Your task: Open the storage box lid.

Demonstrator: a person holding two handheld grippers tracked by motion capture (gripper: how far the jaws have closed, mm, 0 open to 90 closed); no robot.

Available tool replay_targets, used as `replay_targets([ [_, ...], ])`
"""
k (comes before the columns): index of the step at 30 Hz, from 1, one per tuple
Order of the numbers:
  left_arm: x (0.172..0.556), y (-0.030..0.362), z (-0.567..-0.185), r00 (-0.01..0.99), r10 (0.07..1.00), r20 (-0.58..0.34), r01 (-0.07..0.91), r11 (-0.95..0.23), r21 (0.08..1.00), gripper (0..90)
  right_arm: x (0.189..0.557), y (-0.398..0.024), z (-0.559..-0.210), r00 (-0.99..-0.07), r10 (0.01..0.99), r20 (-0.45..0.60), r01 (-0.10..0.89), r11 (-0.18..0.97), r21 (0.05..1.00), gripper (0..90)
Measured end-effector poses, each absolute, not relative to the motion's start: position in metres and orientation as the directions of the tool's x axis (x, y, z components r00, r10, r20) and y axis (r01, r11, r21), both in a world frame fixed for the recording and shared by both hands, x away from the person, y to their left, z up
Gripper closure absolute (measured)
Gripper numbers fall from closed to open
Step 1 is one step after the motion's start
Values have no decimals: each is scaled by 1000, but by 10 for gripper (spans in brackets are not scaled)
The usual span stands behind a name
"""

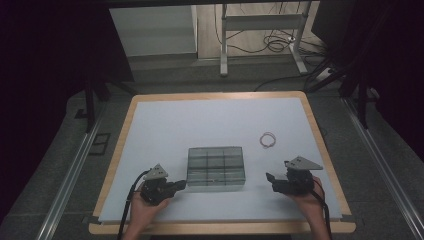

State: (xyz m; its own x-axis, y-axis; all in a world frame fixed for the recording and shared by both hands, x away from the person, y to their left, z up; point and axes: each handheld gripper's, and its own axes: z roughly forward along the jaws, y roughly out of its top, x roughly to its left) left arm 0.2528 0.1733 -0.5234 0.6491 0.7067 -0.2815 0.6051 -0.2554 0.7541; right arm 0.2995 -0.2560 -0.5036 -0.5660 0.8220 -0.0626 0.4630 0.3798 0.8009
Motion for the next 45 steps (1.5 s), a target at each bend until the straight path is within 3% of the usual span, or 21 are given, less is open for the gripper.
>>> replay_targets([
  [45,254,175,-517,648,713,-270,578,-228,784,900,299,-256,-501,-570,818,-77,450,390,804,179],
])
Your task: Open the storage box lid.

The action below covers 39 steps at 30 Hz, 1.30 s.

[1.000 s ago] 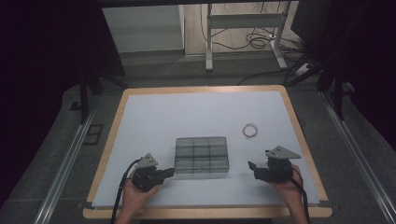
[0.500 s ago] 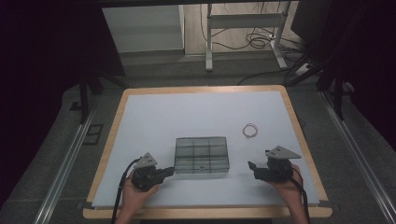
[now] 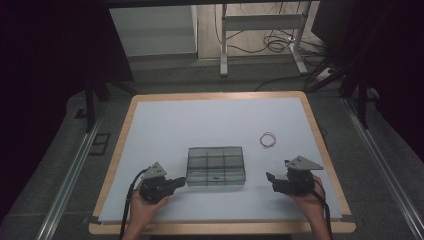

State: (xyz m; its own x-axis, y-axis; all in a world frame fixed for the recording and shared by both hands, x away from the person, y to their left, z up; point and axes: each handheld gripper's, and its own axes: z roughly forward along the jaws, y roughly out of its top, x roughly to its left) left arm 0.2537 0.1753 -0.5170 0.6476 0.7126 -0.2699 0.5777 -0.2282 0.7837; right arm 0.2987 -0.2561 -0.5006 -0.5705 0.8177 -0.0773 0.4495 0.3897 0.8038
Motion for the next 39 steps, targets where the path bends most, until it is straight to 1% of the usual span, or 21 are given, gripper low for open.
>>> replay_targets([
  [39,258,173,-512,651,713,-262,559,-216,801,900,299,-252,-502,-578,812,-78,451,398,799,179],
])
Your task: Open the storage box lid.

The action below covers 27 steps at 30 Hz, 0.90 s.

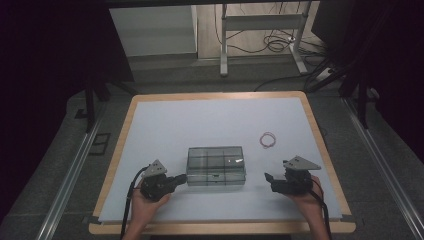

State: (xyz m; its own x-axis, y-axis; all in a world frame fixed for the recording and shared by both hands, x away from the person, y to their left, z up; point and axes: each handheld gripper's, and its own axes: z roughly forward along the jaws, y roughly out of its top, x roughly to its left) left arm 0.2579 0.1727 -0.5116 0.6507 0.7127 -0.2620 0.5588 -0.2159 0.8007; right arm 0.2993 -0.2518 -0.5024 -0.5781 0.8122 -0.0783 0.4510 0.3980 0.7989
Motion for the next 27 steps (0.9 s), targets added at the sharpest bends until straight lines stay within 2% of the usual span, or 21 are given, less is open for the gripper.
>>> replay_targets([
  [10,261,172,-509,647,715,-266,559,-207,803,900,299,-251,-503,-580,811,-79,448,399,800,183],
  [23,267,171,-505,644,717,-267,552,-194,811,900,296,-247,-500,-591,802,-91,388,382,839,261],
  [27,269,169,-504,645,715,-270,549,-187,815,900,296,-245,-499,-612,789,-60,387,364,847,277],
])
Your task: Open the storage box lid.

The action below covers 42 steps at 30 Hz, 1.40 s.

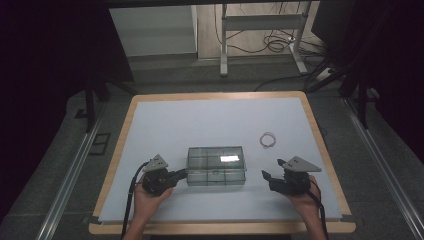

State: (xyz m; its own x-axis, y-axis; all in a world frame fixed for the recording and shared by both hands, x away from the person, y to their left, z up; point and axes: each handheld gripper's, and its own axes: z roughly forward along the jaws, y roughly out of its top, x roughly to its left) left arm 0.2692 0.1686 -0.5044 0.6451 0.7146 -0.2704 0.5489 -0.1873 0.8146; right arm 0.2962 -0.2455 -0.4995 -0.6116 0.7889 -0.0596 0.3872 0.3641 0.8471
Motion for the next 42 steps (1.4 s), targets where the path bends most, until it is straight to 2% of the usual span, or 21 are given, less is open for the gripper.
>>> replay_targets([
  [4,270,168,-503,643,716,-271,547,-182,817,900,296,-244,-500,-615,787,-58,386,364,848,289],
  [9,271,168,-501,646,715,-268,540,-180,822,900,295,-241,-497,-639,769,-9,382,328,864,307],
  [17,274,169,-500,644,715,-272,538,-170,826,900,296,-235,-499,-652,758,-11,379,339,861,339],
  [42,278,167,-500,642,713,-282,540,-159,827,900,301,-223,-500,-698,711,-84,310,406,860,408],
])
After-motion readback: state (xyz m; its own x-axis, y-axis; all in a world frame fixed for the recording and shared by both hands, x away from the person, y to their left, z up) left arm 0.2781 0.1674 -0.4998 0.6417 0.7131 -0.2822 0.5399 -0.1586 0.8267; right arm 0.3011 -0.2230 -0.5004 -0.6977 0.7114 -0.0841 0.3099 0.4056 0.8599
